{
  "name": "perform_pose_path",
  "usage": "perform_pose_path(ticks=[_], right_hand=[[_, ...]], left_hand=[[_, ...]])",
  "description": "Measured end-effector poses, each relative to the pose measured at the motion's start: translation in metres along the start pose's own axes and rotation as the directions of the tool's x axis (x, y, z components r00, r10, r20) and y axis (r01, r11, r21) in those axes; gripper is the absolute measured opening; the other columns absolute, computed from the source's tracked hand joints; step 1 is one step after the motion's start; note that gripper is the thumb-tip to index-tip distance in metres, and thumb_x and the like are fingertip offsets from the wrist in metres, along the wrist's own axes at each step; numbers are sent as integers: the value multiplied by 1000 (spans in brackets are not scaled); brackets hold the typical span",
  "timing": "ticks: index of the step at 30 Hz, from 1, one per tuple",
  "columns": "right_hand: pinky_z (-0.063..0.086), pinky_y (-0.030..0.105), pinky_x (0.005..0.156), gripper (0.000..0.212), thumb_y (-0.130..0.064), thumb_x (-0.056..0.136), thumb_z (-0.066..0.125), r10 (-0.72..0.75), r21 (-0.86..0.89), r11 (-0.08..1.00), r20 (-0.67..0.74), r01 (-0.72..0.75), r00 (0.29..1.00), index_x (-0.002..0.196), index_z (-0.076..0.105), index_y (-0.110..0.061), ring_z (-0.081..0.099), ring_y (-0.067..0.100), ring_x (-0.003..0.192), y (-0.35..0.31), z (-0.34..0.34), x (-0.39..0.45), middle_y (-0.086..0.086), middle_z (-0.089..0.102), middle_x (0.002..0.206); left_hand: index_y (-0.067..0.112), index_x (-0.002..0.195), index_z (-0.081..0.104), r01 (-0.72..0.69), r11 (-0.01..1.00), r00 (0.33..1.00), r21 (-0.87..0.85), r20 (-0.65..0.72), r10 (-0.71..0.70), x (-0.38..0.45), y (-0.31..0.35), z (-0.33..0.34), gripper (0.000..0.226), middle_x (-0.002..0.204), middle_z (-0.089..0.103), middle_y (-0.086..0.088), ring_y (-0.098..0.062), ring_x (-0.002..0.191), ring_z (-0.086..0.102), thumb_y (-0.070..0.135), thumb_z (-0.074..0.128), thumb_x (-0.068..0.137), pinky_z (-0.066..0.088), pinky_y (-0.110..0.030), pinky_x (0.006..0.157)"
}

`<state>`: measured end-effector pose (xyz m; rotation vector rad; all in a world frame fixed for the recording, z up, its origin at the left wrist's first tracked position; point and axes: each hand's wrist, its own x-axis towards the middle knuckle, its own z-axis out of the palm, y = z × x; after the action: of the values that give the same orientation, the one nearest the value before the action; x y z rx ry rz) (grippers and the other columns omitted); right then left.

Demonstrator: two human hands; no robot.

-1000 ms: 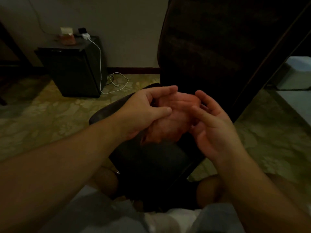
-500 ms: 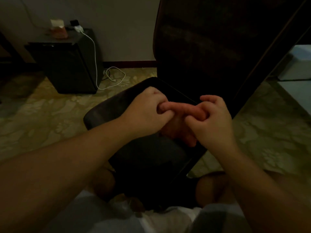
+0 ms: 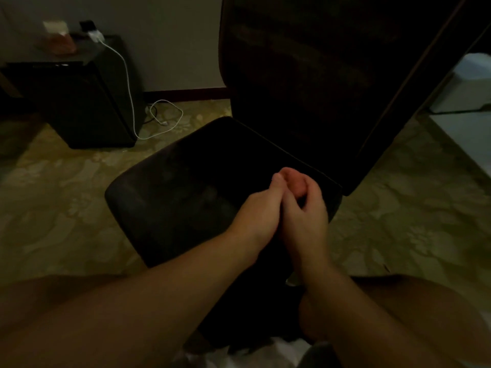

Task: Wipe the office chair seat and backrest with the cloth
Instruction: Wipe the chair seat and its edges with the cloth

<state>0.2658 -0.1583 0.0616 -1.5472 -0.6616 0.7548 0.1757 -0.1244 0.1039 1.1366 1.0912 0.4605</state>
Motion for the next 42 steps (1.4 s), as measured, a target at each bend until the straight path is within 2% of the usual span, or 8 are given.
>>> perform_pose_path(ticks=[8, 13, 16, 20, 25, 30, 34, 42], right_hand=[[60, 37, 91, 63, -67, 90, 66, -16, -364, 927, 208, 93, 978, 146, 45, -46, 64, 10, 118, 33, -29, 45, -6, 58, 138], [64, 49, 81, 37, -65, 86, 62, 207, -616, 783, 135, -82, 969, 119, 62, -48, 75, 27, 86, 75, -61, 96, -1, 70, 110], [60, 34, 75, 26, -48, 93, 57, 131, -611, 766, -155, -199, 979, 110, 70, -33, 73, 18, 82, 86, -85, 124, -5, 75, 94], [63, 40, 68, 37, -63, 83, 67, 133, -465, 838, -331, -284, 934, 107, 59, -36, 75, 21, 80, 102, -96, 136, -5, 72, 96], [52, 27, 73, 31, -53, 95, 67, 142, -384, 887, -301, -256, 943, 111, 60, -28, 68, 11, 92, 92, -88, 142, -9, 70, 103], [64, 50, 88, 35, -52, 93, 62, 202, -129, 958, -331, -257, 922, 120, 67, -30, 77, 20, 97, 83, -98, 147, -1, 78, 108], [65, 55, 84, 27, -45, 98, 63, 345, 7, 928, -398, -373, 850, 120, 65, -30, 78, 26, 92, 86, -104, 151, 6, 78, 103], [55, 17, 90, 37, -19, 96, 61, -160, -455, 889, -226, 40, 961, 128, 61, -37, 60, 2, 113, 96, -86, 129, -6, 52, 137]], left_hand=[[8, 121, 76, 129, 986, 968, -104, 228, -102, 56, -16, -16, 106, 121, 76, -14, -29, 117, 70, 85, 7, 94, 49, -48, 107], [21, 121, 73, 120, 967, 983, 227, 107, -147, 100, -24, 4, 61, 117, 75, -1, -25, 99, 77, 67, 36, 105, 56, -41, 94], [30, 140, 64, -182, 710, 983, 680, 115, 142, 141, -29, 8, 46, 139, 65, 4, -18, 128, 62, 56, 53, 103, 47, -29, 107], [35, 164, 28, -284, 345, 958, 894, 281, 60, 186, -32, 9, 69, 172, 24, 2, -19, 158, 20, 60, 49, 103, 26, -36, 126], [35, 158, 43, -236, 746, 968, 622, 216, 126, 193, -39, 35, 73, 155, 52, 7, -15, 139, 52, 67, 60, 94, 45, -28, 110], [35, 151, 51, -272, 820, 960, 503, 197, 197, 196, -33, 52, 72, 134, 57, 13, -2, 117, 53, 69, 66, 90, 41, -18, 92], [31, 105, 69, -302, 687, 951, 661, 262, 166, 214, -28, 62, 24, 105, 65, 10, -13, 103, 66, 52, 69, 93, 44, -20, 71], [19, 105, 68, -133, 913, 978, 385, 198, 59, 227, -10, 99, 10, 100, 71, 0, -15, 90, 69, 21, 69, 94, 59, -30, 70]])
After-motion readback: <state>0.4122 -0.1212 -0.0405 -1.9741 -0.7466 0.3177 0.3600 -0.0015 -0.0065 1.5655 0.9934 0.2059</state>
